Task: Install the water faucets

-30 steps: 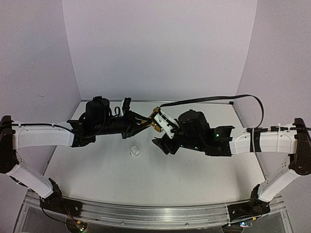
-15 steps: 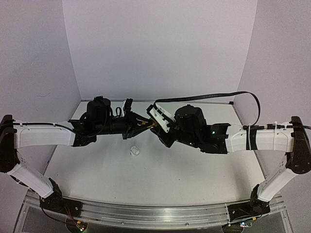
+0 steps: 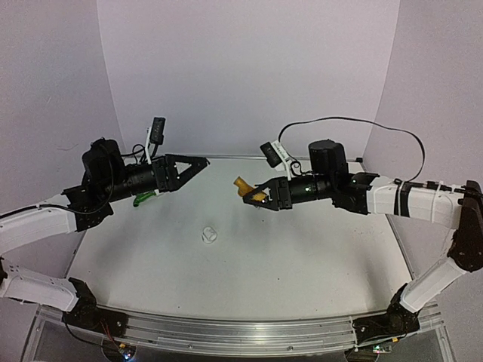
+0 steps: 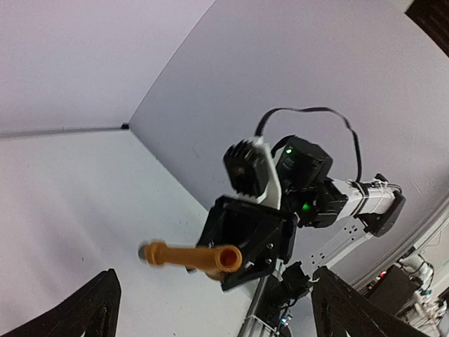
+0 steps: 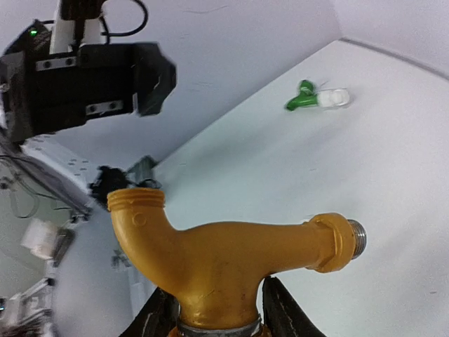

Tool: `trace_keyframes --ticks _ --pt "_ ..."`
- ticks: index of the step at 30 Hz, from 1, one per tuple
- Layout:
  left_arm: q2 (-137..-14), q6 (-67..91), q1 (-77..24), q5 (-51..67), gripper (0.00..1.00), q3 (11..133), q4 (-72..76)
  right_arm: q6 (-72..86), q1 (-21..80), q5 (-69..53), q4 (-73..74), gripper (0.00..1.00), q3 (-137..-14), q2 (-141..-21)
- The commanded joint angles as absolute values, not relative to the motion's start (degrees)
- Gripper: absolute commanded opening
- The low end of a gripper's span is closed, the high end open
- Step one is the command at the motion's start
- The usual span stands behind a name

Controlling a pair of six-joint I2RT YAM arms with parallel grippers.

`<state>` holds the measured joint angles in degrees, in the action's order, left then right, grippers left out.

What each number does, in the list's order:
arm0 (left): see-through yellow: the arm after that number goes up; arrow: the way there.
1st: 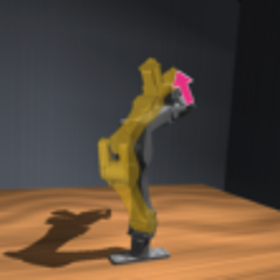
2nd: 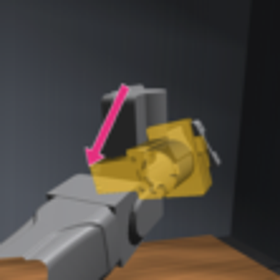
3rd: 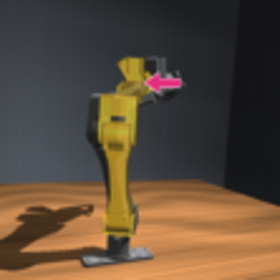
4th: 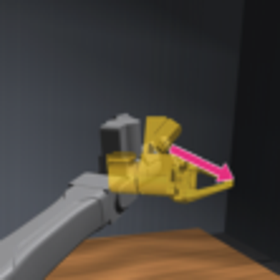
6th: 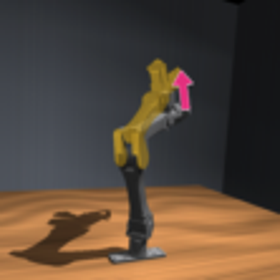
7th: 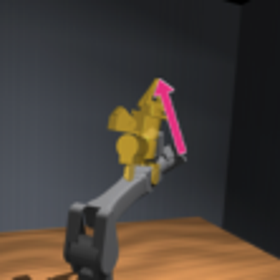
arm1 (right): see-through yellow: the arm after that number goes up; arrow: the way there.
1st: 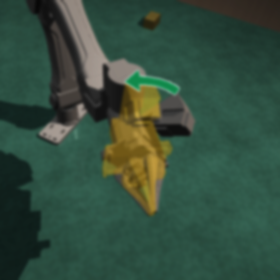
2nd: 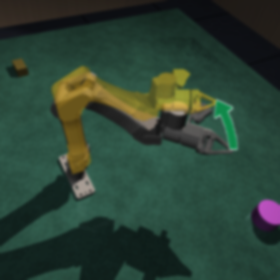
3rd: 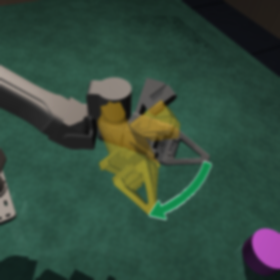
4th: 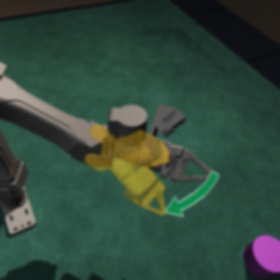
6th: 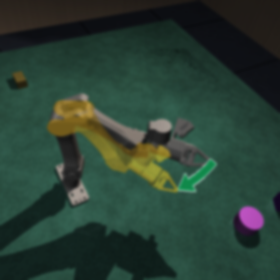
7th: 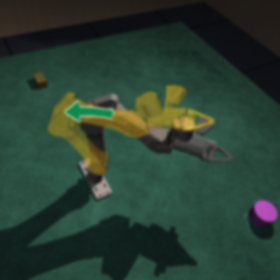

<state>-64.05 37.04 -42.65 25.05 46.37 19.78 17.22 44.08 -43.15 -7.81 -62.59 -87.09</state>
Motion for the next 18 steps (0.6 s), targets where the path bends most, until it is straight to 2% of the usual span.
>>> trace_keyframes --ticks 1,5,11,18 --pt "-63.4 19.6 -42.1 38.3 0.94 48.1 23.0 40.9 45.6 -69.3 -16.8 0.0 -64.4 -85.0" --pt "-65.9 12.5 -42.1 52.2 0.94 50.9 23.2 54.4 45.6 -72.6 -29.7 0.0 -63.3 -85.0" --pt "-73.8 15.6 -42.6 64.1 0.9 56.1 23.2 56.3 45.6 -72.7 -31.2 0.0 -64.9 -85.0" --pt "-79.8 18.1 -45.4 66.2 0.76 57.7 23.3 57.8 45.6 -71.4 -34.9 0.0 -65.9 -85.9"
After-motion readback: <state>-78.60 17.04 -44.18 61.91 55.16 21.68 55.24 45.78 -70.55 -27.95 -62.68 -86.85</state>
